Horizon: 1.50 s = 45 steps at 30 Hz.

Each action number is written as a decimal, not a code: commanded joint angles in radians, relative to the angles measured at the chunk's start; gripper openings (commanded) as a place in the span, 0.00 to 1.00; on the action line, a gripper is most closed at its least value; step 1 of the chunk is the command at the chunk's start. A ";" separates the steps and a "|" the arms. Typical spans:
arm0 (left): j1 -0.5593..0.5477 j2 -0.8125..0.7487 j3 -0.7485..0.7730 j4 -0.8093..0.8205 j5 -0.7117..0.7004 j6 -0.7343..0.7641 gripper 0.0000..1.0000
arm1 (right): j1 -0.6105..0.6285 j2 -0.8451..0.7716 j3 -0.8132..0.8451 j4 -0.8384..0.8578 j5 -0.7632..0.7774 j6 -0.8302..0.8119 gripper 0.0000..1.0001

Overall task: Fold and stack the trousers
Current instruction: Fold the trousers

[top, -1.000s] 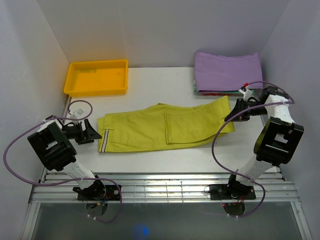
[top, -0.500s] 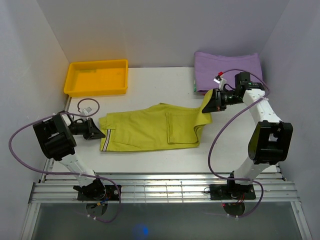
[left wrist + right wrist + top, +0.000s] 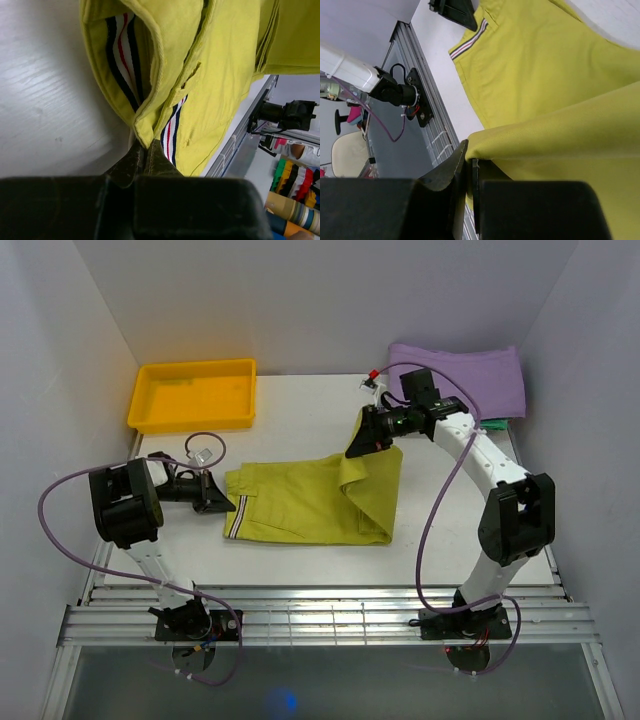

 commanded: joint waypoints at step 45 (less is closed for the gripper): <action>-0.048 0.061 -0.062 0.151 0.114 -0.162 0.00 | 0.538 0.482 0.196 0.716 0.181 0.552 0.08</action>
